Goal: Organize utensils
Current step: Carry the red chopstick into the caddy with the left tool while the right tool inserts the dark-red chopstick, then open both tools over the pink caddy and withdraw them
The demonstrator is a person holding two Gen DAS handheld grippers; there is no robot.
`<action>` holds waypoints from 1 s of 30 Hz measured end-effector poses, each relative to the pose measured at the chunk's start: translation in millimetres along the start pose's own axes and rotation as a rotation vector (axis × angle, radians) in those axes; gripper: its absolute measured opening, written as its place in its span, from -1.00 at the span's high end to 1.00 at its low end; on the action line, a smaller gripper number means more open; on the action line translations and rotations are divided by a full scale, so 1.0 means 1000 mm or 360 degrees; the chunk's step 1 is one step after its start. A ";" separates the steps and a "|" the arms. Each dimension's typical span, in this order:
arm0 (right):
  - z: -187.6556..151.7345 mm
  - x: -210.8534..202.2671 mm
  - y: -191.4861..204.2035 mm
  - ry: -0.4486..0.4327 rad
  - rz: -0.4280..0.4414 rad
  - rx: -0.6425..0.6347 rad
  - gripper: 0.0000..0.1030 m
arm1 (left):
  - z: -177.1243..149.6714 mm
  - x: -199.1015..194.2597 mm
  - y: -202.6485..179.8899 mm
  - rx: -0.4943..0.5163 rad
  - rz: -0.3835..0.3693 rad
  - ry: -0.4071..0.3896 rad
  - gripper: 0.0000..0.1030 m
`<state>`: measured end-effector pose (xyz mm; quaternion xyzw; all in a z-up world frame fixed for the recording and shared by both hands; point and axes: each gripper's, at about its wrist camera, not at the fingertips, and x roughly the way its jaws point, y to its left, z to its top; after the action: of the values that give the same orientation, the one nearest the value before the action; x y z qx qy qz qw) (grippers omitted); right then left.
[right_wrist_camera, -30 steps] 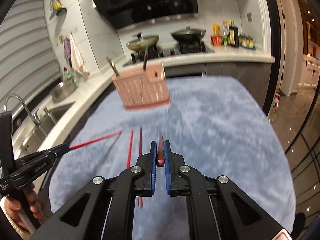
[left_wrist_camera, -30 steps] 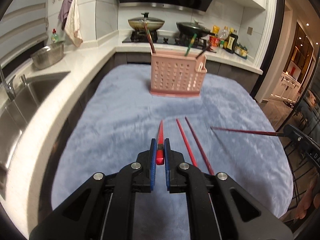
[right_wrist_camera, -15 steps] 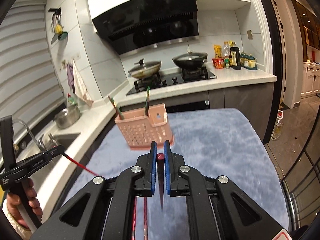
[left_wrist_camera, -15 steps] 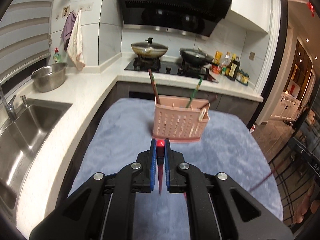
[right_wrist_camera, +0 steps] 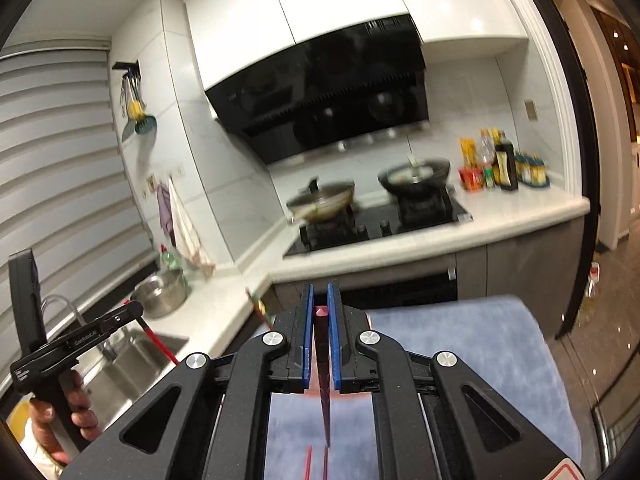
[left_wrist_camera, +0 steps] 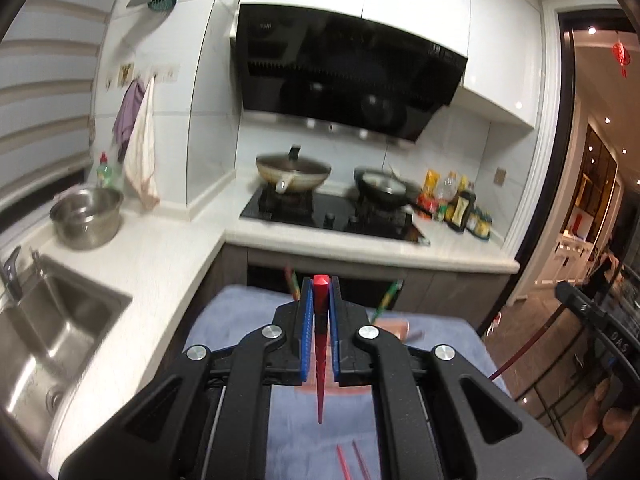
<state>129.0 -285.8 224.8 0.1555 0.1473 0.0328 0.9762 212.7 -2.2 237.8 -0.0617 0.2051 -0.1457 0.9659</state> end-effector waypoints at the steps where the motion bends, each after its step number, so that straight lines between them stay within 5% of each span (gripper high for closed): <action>1: 0.007 0.008 0.001 -0.0008 0.0006 0.0008 0.86 | 0.009 0.004 -0.002 -0.0006 0.0001 -0.0033 0.87; 12: 0.061 0.100 0.018 -0.0083 0.0017 -0.0011 0.87 | 0.054 0.075 -0.009 0.0018 0.0025 -0.0148 0.87; 30: -0.005 0.200 -0.006 0.0264 -0.0066 -0.0008 0.86 | -0.001 0.155 0.005 -0.0005 0.0064 0.0119 0.74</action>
<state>318.6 -268.0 163.3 0.1469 0.2307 0.0257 0.9615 348.9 -44.7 177.0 -0.0535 0.2424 -0.1282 0.9602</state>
